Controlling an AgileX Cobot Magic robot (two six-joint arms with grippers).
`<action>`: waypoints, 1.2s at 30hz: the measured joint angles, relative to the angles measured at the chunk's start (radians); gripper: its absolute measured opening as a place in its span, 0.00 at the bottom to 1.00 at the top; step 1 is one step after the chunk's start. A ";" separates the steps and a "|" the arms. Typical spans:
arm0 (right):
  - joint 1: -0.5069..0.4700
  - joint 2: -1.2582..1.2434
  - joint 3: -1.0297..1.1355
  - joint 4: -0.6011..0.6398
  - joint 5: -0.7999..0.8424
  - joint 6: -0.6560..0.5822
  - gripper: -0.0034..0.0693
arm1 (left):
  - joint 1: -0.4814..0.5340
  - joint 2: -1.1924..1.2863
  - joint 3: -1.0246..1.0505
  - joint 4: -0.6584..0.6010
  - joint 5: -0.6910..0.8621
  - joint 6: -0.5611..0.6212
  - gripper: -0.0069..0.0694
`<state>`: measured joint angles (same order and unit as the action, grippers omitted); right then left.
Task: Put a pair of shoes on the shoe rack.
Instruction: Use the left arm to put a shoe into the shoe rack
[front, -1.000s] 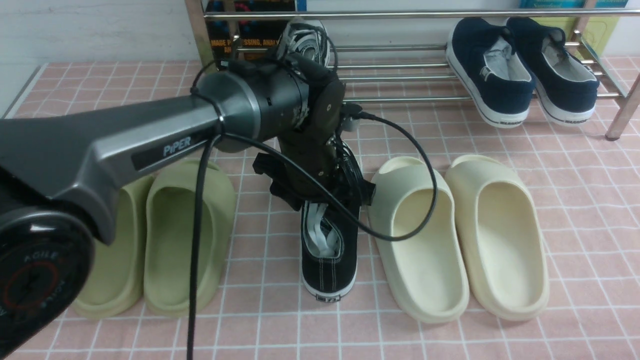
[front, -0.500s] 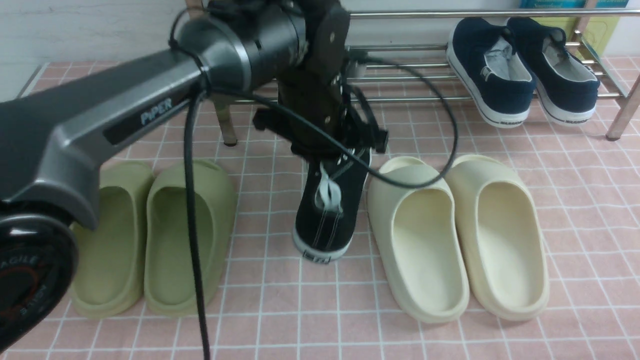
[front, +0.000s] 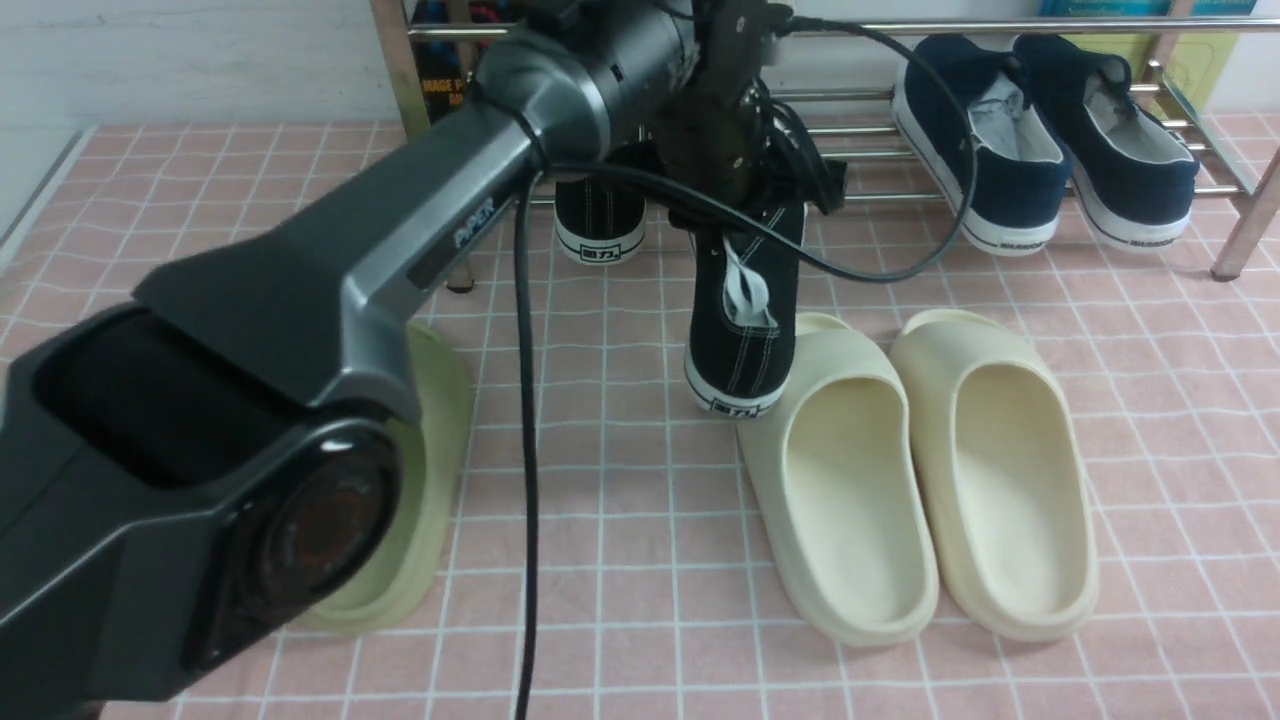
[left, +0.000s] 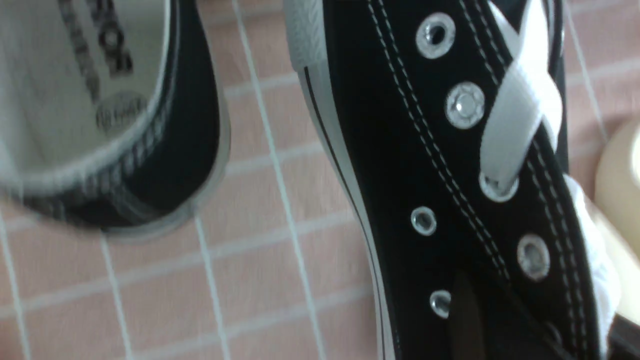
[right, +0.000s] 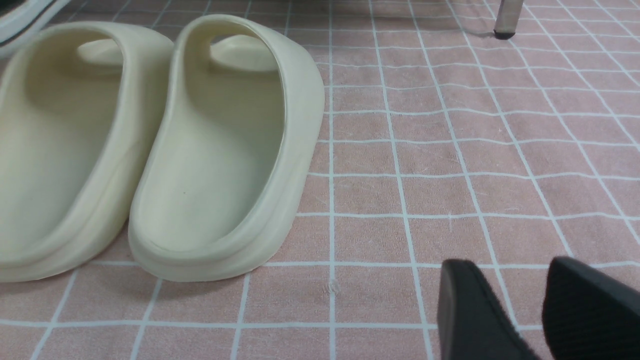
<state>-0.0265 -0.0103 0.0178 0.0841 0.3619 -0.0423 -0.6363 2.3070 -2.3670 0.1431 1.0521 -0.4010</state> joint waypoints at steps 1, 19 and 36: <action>0.000 0.000 0.000 0.000 0.000 0.000 0.38 | 0.000 0.002 0.000 0.004 -0.005 0.000 0.16; 0.000 0.000 0.000 0.000 0.000 0.000 0.38 | 0.081 0.092 -0.053 0.094 -0.267 -0.118 0.16; 0.000 0.000 0.000 0.000 0.000 0.000 0.38 | 0.082 0.118 -0.053 0.049 -0.361 -0.042 0.16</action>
<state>-0.0265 -0.0103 0.0178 0.0841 0.3619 -0.0423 -0.5538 2.4248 -2.4203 0.1917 0.6908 -0.4432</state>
